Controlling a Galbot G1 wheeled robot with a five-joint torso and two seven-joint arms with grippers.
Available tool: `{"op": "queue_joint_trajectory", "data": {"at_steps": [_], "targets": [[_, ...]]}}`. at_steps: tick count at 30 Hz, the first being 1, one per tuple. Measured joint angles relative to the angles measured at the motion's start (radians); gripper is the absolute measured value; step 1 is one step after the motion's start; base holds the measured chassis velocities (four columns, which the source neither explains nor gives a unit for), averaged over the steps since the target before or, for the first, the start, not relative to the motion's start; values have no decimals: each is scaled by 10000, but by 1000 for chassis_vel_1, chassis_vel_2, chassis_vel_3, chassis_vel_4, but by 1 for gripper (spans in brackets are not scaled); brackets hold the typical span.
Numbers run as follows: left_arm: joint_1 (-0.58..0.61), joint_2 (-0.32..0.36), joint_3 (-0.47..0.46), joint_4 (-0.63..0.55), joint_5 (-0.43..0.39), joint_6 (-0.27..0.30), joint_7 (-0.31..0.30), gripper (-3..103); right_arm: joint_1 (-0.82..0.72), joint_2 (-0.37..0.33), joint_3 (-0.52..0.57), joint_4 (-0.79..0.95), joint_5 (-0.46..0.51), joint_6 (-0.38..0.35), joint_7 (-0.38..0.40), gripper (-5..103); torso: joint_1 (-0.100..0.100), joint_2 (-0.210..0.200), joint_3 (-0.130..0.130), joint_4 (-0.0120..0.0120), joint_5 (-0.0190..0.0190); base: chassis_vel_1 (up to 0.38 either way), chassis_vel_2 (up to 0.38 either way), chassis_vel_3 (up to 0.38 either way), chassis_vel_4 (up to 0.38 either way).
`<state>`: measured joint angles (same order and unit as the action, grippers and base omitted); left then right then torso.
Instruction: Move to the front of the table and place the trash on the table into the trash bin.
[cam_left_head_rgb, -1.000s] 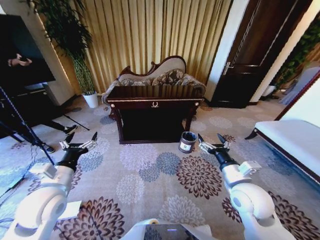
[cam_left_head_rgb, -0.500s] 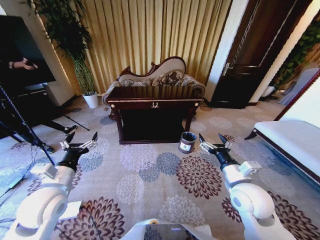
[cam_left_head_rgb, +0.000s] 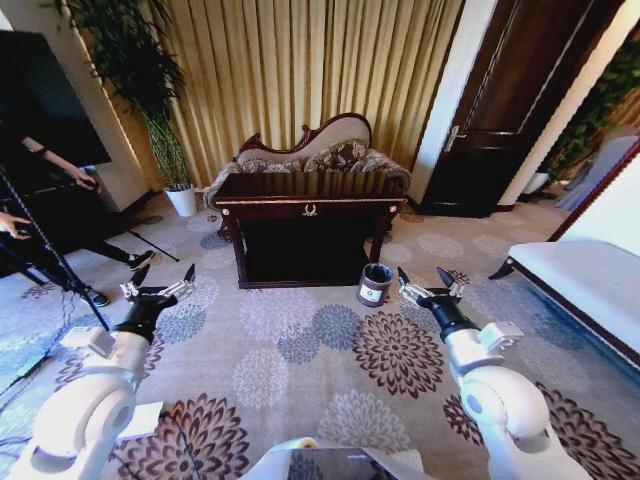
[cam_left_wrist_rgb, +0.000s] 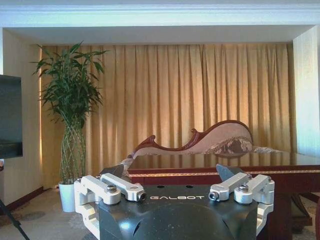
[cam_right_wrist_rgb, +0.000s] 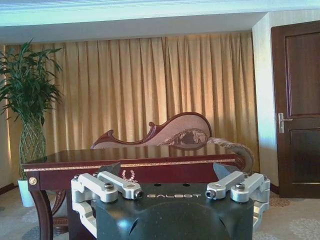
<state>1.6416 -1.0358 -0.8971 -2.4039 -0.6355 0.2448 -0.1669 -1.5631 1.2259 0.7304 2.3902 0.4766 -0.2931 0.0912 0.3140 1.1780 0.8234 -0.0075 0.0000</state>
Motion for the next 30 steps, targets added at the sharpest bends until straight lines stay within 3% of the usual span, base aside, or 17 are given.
{"op": "queue_joint_trajectory", "data": {"at_steps": [30], "targets": [[0, 1, -3, 0, -2, 15, 3, 100, -1, 0, 0, 5, 0, 0, -5, 100, 1, 0, 0, 0, 0, 0, 0, 0, 0]]}}
